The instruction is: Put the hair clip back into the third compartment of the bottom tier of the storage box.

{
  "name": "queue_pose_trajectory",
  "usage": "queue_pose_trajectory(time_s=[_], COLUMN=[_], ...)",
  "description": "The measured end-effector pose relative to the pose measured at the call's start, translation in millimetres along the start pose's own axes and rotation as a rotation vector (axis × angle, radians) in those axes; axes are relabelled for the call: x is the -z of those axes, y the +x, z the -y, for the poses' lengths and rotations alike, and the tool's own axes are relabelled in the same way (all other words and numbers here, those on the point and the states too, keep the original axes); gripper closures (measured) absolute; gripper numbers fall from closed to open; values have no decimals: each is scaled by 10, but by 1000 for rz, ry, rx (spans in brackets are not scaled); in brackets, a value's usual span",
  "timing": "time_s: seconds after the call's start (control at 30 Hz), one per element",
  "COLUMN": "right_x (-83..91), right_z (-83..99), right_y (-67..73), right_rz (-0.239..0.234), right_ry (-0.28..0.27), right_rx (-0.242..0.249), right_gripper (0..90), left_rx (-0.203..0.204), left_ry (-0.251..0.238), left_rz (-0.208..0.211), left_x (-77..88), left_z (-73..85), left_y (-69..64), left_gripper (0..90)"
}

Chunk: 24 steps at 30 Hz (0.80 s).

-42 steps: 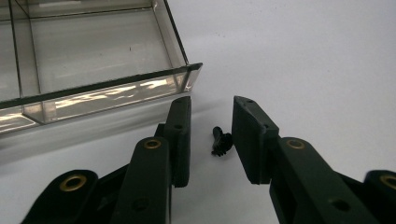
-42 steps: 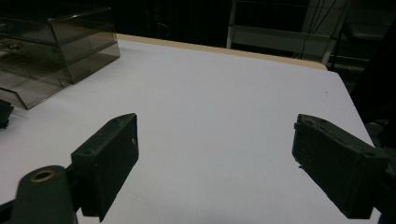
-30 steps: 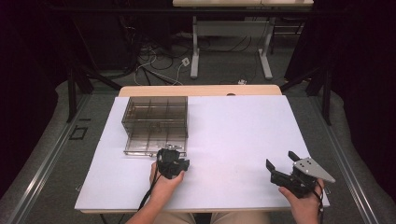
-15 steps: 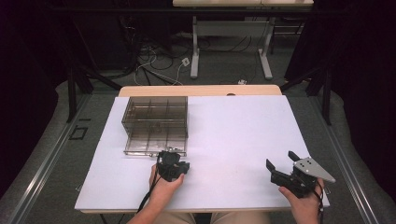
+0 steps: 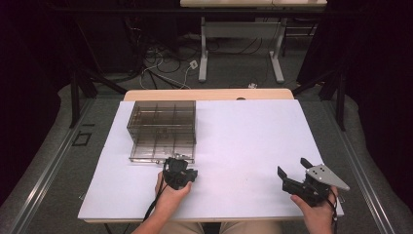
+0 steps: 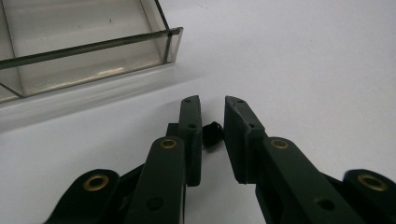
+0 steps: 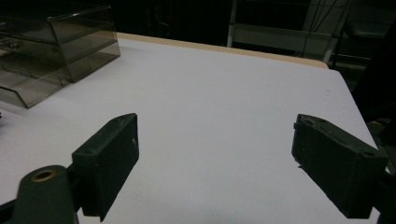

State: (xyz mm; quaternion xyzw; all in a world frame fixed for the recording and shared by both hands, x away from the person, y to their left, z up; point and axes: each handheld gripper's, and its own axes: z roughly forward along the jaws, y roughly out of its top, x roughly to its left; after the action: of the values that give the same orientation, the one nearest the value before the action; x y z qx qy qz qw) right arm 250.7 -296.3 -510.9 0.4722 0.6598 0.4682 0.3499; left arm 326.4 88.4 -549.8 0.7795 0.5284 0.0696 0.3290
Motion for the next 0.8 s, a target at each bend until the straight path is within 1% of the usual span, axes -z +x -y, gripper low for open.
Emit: queue_pose_trajectory(time_s=[0.8], right_x=[-4], right_z=[1], right_y=[-3], right_rz=[6], right_ry=[1], right_rx=[-6], right_gripper=[144], left_rx=[19], left_ry=[-29], left_rz=[-4], left_x=[75], left_z=[-57], left_y=[66], left_gripper=[773])
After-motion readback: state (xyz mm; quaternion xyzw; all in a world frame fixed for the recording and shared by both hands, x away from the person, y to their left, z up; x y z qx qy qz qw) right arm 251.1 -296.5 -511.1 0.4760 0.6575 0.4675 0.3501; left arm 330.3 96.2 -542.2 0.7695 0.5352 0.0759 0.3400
